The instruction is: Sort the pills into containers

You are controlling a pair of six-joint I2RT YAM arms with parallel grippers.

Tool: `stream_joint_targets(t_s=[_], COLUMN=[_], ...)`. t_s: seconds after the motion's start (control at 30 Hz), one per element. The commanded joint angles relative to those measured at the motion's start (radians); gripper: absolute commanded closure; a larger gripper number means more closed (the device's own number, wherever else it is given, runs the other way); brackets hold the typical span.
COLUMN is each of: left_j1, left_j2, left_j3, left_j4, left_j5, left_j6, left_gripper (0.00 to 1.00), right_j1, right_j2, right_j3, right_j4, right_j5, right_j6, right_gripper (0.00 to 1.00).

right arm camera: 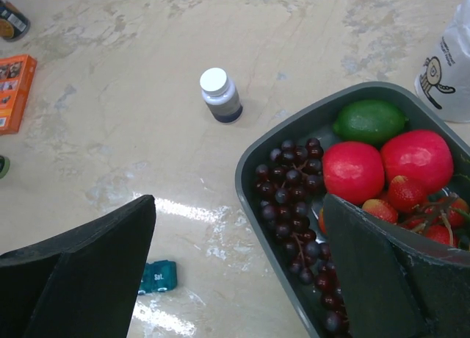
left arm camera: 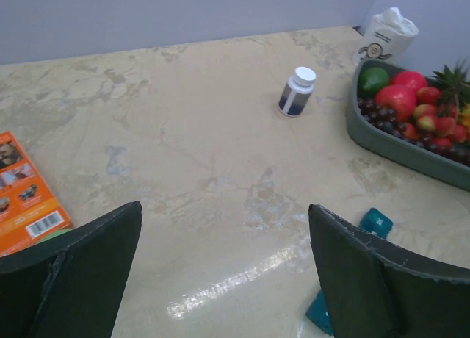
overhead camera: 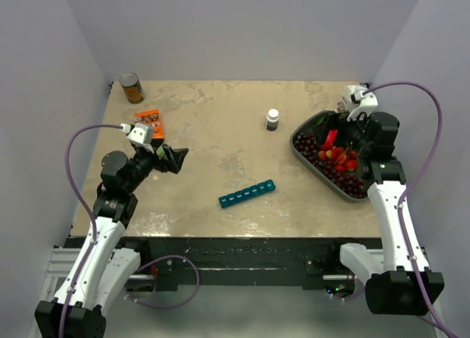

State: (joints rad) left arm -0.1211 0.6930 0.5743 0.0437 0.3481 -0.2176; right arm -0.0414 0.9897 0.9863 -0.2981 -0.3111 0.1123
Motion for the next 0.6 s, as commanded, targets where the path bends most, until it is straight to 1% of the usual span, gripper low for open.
stream_joint_targets(t_s=[0.0, 0.03, 0.1, 0.13, 0.17, 0.2, 0.23, 0.27, 0.3, 0.33, 0.37, 0.4, 0.43, 0.47, 0.5, 0.57], left_j1=[-0.072, -0.096, -0.106, -0.106, -0.106, -0.106, -0.106, -0.106, -0.106, -0.106, -0.106, -0.106, -0.106, -0.106, -0.106, -0.106], left_j2=[-0.030, -0.039, -0.079, -0.093, -0.124, -0.138, -0.150, -0.170, -0.177, -0.179, -0.179, -0.176, -0.164, -0.156, -0.153, -0.144], left_j3=[-0.008, -0.010, -0.025, -0.034, -0.037, -0.042, -0.056, -0.062, -0.068, -0.082, -0.088, -0.090, -0.083, -0.079, -0.076, -0.074], left_j4=[0.044, 0.042, 0.047, 0.045, 0.042, 0.039, 0.042, 0.042, 0.042, 0.048, 0.054, 0.054, 0.044, 0.038, 0.027, 0.016], left_j5=[0.066, 0.068, 0.094, 0.104, 0.114, 0.115, 0.118, 0.115, 0.111, 0.111, 0.114, 0.114, 0.111, 0.108, 0.103, 0.082], left_j6=[0.064, 0.072, 0.092, 0.096, 0.103, 0.113, 0.115, 0.115, 0.104, 0.101, 0.096, 0.089, 0.089, 0.090, 0.095, 0.104], left_gripper=[0.00, 0.00, 0.00, 0.00, 0.00, 0.00, 0.00, 0.00, 0.00, 0.00, 0.00, 0.00, 0.00, 0.00, 0.00, 0.00], right_j1=[-0.005, -0.005, -0.003, 0.004, 0.015, 0.027, 0.075, 0.099, 0.127, 0.176, 0.198, 0.215, 0.250, 0.270, 0.288, 0.345], right_j2=[-0.011, -0.002, 0.012, 0.023, 0.041, 0.052, 0.061, 0.082, 0.092, 0.102, 0.127, 0.141, 0.156, 0.173, 0.205, 0.236], right_j3=[0.045, 0.041, 0.017, 0.006, 0.000, 0.000, 0.005, 0.011, 0.017, 0.015, 0.012, 0.003, 0.000, -0.006, -0.014, -0.026], right_j4=[0.037, 0.034, 0.027, 0.021, -0.024, -0.067, -0.116, -0.256, -0.295, -0.327, -0.390, -0.416, -0.427, -0.437, -0.446, -0.428], right_j5=[-0.158, -0.306, -0.532, -0.704, -0.753, -0.776, -0.796, -0.787, -0.778, -0.764, -0.748, -0.740, -0.724, -0.677, -0.652, -0.599], right_j6=[-0.055, -0.145, -0.256, -0.363, -0.417, -0.559, -0.650, -0.762, -0.930, -0.995, -1.066, -1.202, -1.239, -1.272, -1.354, -1.399], right_gripper=[0.01, 0.01, 0.01, 0.01, 0.01, 0.01, 0.01, 0.01, 0.01, 0.01, 0.01, 0.01, 0.01, 0.01, 0.01, 0.01])
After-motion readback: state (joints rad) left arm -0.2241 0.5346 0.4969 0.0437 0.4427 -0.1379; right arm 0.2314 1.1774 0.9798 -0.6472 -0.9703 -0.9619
